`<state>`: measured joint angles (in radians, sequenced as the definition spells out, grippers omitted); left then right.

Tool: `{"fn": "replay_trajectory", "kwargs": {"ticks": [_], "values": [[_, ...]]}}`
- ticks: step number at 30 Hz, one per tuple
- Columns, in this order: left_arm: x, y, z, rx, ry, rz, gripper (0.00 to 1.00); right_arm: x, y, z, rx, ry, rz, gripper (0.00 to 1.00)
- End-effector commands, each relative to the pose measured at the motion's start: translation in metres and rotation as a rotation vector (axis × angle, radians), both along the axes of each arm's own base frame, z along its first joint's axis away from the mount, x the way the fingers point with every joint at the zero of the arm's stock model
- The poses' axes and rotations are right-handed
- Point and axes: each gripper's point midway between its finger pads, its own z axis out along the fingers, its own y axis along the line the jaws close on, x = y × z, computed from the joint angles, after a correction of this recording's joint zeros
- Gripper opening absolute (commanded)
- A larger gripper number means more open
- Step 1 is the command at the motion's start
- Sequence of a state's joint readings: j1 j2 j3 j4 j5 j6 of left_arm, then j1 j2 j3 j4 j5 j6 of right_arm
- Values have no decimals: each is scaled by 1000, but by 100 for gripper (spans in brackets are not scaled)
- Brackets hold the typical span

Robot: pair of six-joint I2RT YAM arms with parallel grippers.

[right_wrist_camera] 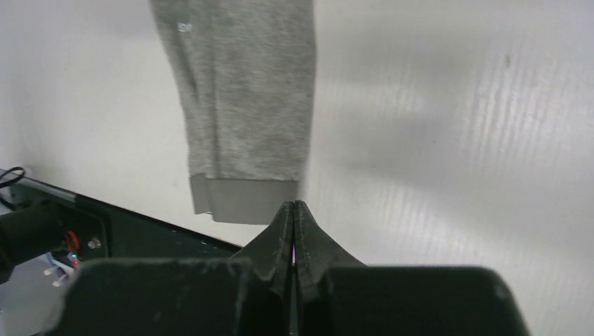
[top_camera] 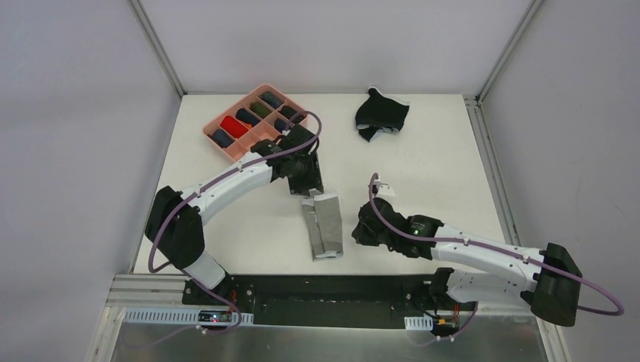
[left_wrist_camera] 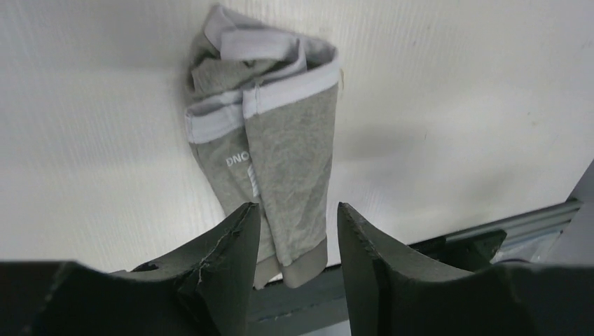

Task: Roll the underwear
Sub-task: Fold the underwear at the center of the board.

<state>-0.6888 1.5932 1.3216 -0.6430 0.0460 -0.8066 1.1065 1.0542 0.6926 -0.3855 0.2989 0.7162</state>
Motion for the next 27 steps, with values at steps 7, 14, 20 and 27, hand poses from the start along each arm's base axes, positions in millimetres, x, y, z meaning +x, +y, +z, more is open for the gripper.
{"fn": "replay_trajectory", "kwargs": {"ticks": [7, 14, 20, 27], "values": [[-90, -24, -50, -28, 315, -15, 55, 4, -31, -9, 18, 68, -130, 4], [-96, -23, -65, -10, 343, 66, 43, 10, -40, -4, -6, 48, -147, 7], [-97, -29, -78, 11, 350, 64, 39, 11, -40, -3, -7, 47, -148, 7], [-98, -33, -90, 36, 365, 62, 16, 12, -45, 1, -5, 32, -166, 7]]}}
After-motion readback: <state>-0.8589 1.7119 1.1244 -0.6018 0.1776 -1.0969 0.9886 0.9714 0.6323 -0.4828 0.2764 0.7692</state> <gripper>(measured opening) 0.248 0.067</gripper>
